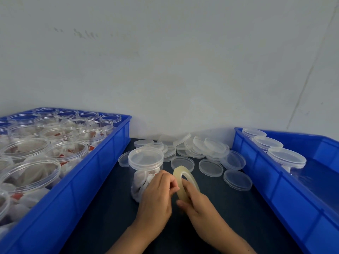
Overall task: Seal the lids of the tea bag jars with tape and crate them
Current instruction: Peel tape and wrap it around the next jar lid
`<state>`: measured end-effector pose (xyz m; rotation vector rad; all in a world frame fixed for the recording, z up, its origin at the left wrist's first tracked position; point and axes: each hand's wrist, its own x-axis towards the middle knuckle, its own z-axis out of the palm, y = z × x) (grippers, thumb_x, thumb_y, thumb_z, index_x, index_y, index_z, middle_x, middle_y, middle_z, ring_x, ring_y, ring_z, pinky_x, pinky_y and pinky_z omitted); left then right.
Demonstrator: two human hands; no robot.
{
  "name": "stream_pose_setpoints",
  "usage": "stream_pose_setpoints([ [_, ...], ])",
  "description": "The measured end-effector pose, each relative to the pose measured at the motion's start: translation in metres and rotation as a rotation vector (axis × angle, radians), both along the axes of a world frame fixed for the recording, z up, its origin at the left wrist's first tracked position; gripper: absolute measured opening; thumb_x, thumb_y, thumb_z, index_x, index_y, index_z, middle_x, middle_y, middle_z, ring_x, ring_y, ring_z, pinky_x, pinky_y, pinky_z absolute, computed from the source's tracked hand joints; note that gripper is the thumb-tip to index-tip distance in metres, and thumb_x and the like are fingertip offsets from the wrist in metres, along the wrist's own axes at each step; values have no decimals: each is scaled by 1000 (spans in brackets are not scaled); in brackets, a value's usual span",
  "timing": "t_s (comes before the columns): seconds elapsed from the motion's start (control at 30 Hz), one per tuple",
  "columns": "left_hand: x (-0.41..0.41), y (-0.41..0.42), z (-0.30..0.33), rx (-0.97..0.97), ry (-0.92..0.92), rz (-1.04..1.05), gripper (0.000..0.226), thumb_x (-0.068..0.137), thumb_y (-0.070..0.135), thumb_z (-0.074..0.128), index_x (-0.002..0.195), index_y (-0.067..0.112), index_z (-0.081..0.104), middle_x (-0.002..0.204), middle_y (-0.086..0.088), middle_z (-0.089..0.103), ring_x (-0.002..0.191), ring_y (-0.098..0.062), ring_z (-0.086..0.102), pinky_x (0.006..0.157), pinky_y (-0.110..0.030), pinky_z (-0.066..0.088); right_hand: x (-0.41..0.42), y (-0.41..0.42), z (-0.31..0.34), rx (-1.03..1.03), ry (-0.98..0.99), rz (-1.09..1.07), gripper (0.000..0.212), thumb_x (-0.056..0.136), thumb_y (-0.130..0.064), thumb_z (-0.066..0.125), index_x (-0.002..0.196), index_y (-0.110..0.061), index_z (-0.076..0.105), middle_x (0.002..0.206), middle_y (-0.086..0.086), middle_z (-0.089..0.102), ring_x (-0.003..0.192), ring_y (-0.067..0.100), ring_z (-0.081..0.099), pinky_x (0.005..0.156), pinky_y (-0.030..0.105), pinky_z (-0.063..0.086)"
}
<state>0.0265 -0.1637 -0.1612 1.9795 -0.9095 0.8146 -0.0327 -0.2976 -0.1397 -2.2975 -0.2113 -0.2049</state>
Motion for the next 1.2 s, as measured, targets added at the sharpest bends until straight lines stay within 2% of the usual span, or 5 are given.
stream_pose_setpoints([
  [0.27,-3,-1,5,66,-77,43,26,75,-8,75,77,11,57,74,3,57,65,-10,54,58,-28,47,2,-7,3,46,-6,-147,42,95,-19,58,127,-37,36,80,16,61,68,15,53,74,39,48],
  [0.7,1,17,18,-50,-328,198,22,87,31,62,102,16,56,94,0,64,88,-11,59,75,-28,53,-3,-4,5,308,-80,-135,27,96,2,51,89,-11,74,80,-2,63,68,-6,55,67,10,42],
  [0.93,25,40,13,-467,389,58,104,57,48,84,139,21,27,139,3,38,128,-9,42,101,-14,31,3,-10,1,188,-82,-229,24,95,-15,57,74,-20,68,100,-7,57,99,-5,60,93,24,47],
  [1.07,36,40,0,-377,502,-41,98,61,19,91,126,45,23,128,23,40,113,19,43,89,0,34,7,-13,10,116,-137,-250,25,93,-23,60,69,-24,64,99,-11,55,95,-7,60,85,22,50],
  [1.2,36,42,1,-415,601,-85,101,53,48,86,139,37,33,129,17,54,116,2,54,97,-22,45,14,-19,37,-168,-89,-208,27,94,-37,56,68,-29,62,109,-23,43,94,-2,53,85,28,47],
])
